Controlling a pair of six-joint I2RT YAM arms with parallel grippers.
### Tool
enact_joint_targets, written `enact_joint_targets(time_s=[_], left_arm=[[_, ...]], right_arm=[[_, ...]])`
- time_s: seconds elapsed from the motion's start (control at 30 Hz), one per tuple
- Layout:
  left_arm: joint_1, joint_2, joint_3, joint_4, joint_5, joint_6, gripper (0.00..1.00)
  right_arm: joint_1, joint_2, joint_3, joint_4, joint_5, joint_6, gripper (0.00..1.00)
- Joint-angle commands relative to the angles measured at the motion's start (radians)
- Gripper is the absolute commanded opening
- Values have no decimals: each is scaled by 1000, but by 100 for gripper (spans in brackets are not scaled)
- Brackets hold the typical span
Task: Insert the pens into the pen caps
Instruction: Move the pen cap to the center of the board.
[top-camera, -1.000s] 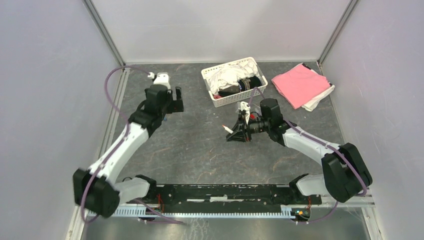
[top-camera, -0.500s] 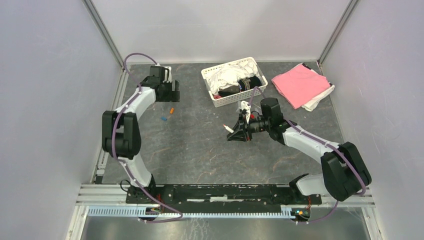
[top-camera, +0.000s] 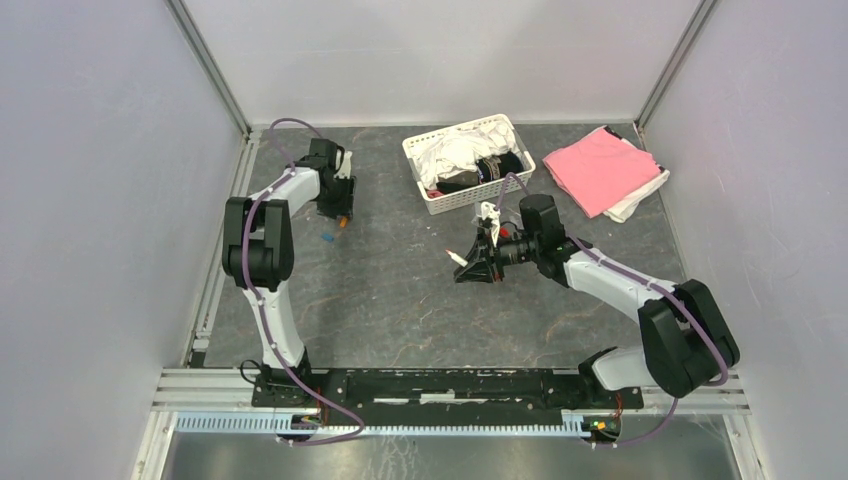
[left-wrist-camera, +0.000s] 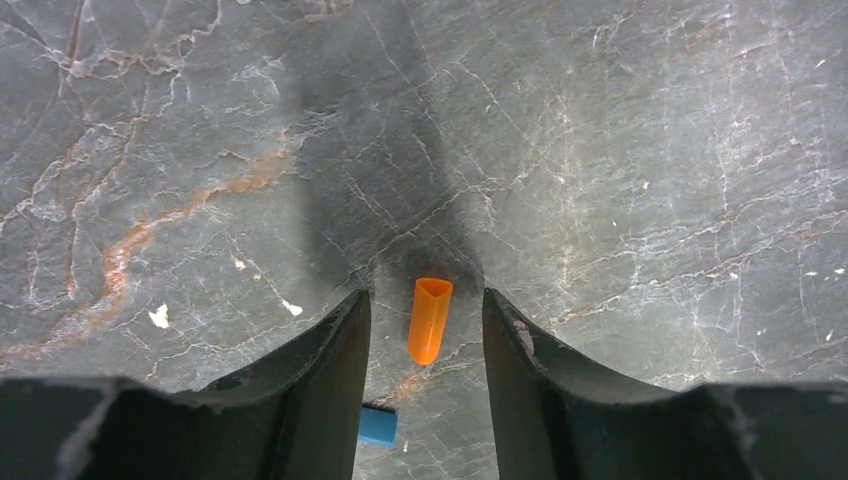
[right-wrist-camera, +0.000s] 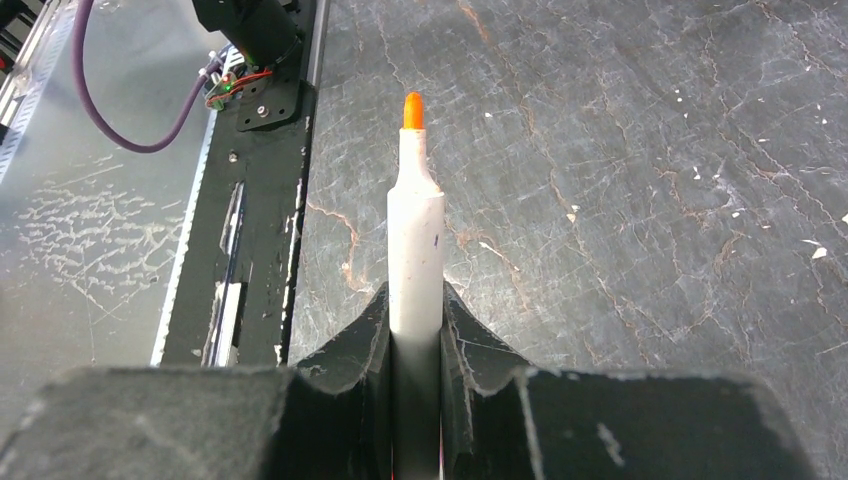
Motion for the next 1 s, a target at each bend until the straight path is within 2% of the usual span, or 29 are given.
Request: enact_joint_targets(time_s=[0.0, 0.2, 0.23, 0.3, 0.33, 0.53, 0.7, 0.83, 0.97], left_arm=[[4, -1, 30, -40, 39, 56, 50], [4, 12, 18, -66, 35, 57, 43], [5, 14, 15, -68, 34, 57, 41], [4, 20, 16, -76, 41, 57, 28], [4, 20, 16, -78, 49, 57, 25], [-12, 2, -9, -88, 144, 79, 18], [-150, -79, -88, -88, 141, 195, 16], [-302, -155, -214, -63, 124, 313, 15], [-410, -227, -321, -45, 115, 413, 16]], right_arm=[[-3, 7, 43, -3, -26, -20, 0], [-5, 3, 44, -5, -28, -20, 0], [-4, 3, 44, -5, -27, -20, 0], [-4, 2, 44, -5, -29, -20, 0], [-5, 1, 44, -5, -30, -20, 0], [-6, -5, 46, -8, -32, -24, 0], [-11, -16, 54, -35, -31, -52, 0], [-30, -39, 61, -58, -36, -80, 0], [-61, -91, 61, -70, -54, -106, 0]])
